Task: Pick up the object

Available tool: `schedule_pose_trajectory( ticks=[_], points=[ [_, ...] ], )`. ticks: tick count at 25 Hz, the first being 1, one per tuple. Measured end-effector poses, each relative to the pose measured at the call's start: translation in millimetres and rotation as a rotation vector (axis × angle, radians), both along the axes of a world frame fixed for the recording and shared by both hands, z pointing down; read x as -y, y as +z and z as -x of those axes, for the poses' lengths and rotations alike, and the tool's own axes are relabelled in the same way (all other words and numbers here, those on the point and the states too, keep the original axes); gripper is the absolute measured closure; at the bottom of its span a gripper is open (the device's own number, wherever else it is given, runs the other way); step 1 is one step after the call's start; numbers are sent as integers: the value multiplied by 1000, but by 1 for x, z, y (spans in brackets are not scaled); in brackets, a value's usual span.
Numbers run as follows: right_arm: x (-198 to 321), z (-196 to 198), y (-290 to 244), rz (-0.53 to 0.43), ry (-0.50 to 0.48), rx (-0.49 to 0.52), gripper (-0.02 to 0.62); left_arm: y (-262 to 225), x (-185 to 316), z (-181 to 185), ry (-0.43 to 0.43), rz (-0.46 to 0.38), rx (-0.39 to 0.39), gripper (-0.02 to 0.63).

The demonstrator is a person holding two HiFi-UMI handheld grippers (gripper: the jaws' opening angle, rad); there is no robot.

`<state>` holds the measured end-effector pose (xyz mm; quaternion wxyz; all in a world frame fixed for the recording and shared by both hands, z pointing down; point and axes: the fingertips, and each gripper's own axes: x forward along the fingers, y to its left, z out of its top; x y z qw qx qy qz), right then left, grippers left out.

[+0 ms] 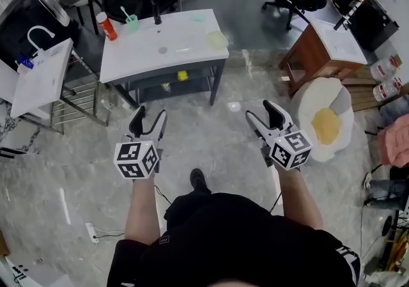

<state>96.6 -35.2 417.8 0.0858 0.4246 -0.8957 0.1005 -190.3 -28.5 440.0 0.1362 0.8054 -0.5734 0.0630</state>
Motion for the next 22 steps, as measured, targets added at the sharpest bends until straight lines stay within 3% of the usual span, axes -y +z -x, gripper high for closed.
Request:
schedule_pose_trajectory(
  ticks=[7, 15, 22],
  points=[
    [60, 53, -9, -7, -19, -4, 339, -6, 57, 50, -11, -17, -26, 325],
    [108, 69, 0, 16, -41, -21, 339, 3, 84, 18, 81, 8, -3, 325],
    [180, 91, 34, 66, -75, -20, 339, 9, 133, 33, 46, 26, 19, 327]
  ],
)
